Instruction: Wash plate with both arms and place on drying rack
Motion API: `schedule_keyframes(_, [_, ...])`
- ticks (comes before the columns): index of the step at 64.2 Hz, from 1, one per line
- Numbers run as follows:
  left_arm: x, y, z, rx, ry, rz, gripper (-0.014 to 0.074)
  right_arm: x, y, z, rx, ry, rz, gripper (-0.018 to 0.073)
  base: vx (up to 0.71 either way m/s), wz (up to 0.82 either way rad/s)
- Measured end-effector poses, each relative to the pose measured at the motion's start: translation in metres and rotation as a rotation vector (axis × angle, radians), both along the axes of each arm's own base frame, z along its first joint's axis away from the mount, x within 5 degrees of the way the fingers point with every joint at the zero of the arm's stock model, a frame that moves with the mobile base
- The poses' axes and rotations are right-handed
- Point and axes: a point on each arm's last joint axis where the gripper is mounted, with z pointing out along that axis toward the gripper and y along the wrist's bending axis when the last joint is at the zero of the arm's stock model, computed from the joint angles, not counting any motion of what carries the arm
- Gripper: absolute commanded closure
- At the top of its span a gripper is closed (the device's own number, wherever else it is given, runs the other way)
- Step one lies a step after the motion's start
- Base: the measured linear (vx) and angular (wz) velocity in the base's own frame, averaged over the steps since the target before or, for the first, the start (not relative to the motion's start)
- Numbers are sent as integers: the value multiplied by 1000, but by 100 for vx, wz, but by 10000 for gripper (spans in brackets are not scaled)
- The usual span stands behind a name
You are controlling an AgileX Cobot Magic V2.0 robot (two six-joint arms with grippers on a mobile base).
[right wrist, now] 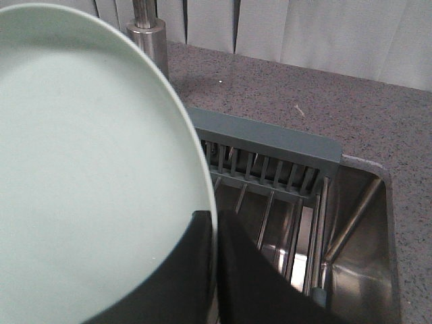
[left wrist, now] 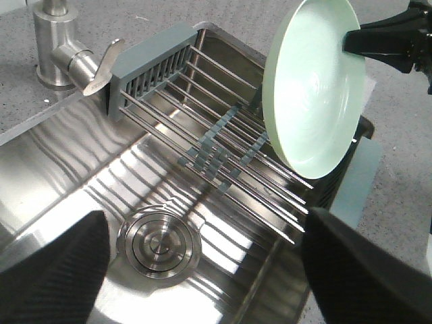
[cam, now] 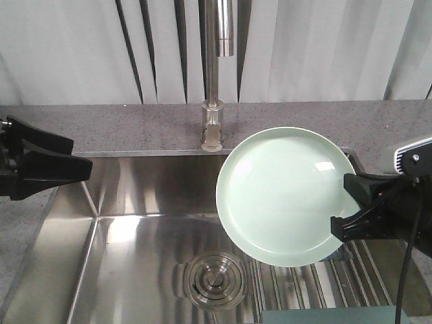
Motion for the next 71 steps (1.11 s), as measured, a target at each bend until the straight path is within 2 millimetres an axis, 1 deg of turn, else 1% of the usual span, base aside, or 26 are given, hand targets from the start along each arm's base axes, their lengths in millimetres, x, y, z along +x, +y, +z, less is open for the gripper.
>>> schedule_keyframes(5, [0, 0, 0, 0, 0, 0, 31, 0, 0, 0, 16, 5, -6, 568, 0, 0])
schedule_keyframes(13, [0, 0, 0, 0, 0, 0, 31, 0, -2, -2, 125, 61, -61, 568, 0, 0])
schedule_keyframes(21, [0, 0, 0, 0, 0, 0, 31, 6, -5, 0, 179, 107, -107, 568, 0, 0])
schedule_keyframes(30, [0, 0, 0, 0, 0, 0, 31, 26, 2, 20, 185, 246, -91, 568, 0, 0])
schedule_keyframes(34, [0, 0, 0, 0, 0, 0, 31, 41, 9, 35, 170, 320, -60, 568, 0, 0])
schedule_keyframes(39, [0, 0, 0, 0, 0, 0, 31, 55, 17, 46, 141, 434, -21, 568, 0, 0])
schedule_keyframes(40, [0, 0, 0, 0, 0, 0, 31, 61, 19, 50, 137, 449, -13, 568, 0, 0])
schedule_keyframes(47, [0, 0, 0, 0, 0, 0, 31, 83, 30, 62, 91, 598, 38, 568, 0, 0])
schedule_keyframes(48, [0, 0, 0, 0, 0, 0, 31, 86, 31, 60, 79, 638, 47, 568, 0, 0])
schedule_keyframes(49, [0, 0, 0, 0, 0, 0, 31, 89, 32, 65, 75, 645, 54, 568, 0, 0])
schedule_keyframes(56, [0, 0, 0, 0, 0, 0, 31, 104, 39, 72, 34, 769, 96, 568, 0, 0])
schedule_keyframes(57, [0, 0, 0, 0, 0, 0, 31, 106, 40, 70, 27, 797, 102, 568, 0, 0])
schedule_keyframes(64, [0, 0, 0, 0, 0, 0, 31, 118, 48, 74, 55, 848, 149, 568, 0, 0])
schedule_keyframes(71, [0, 0, 0, 0, 0, 0, 31, 128, 59, 70, 125, 862, 220, 568, 0, 0])
